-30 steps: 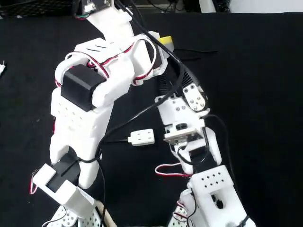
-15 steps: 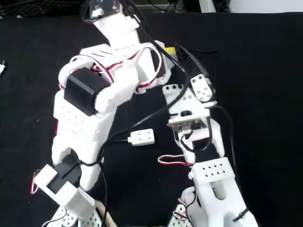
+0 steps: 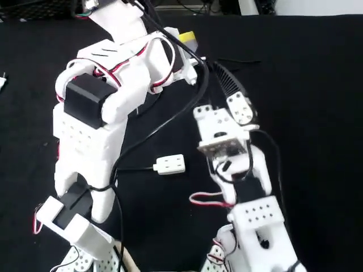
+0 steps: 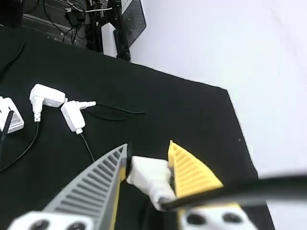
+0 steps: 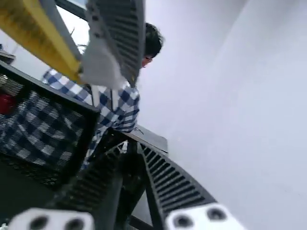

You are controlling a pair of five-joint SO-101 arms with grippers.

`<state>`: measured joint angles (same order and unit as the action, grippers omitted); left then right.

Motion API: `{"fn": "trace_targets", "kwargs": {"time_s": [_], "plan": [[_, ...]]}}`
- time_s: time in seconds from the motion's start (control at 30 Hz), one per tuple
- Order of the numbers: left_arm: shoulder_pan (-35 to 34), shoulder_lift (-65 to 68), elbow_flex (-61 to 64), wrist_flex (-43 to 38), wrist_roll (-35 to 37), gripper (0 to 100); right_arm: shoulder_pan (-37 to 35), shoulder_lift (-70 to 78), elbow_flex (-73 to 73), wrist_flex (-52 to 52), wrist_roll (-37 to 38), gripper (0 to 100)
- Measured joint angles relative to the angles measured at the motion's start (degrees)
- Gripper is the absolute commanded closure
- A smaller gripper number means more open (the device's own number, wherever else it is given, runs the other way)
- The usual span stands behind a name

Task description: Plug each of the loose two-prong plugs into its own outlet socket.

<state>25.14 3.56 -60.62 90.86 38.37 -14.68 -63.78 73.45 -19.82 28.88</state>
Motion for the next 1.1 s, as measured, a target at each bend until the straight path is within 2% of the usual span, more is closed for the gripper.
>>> {"fn": "trace_targets", "kwargs": {"time_s": [0.17, 0.3, 0.63, 1.1], "plan": [[0.0, 0.0, 0.7, 0.0, 0.0, 97, -1.8, -8.4, 0.0, 8.0, -1.8, 98.6], [0.0, 0.0, 1.1, 0.0, -0.4, 97, -2.5, -10.9, 0.0, 10.4, -2.0, 98.6], [1.9, 0.0, -1.0, 6.0, -4.7, 97, -3.2, -11.7, 0.0, 9.9, -10.5, 98.6], [2.3, 0.0, -1.6, 6.2, -3.7, 97, -5.4, -11.5, 1.7, 6.1, -14.2, 98.6]]}}
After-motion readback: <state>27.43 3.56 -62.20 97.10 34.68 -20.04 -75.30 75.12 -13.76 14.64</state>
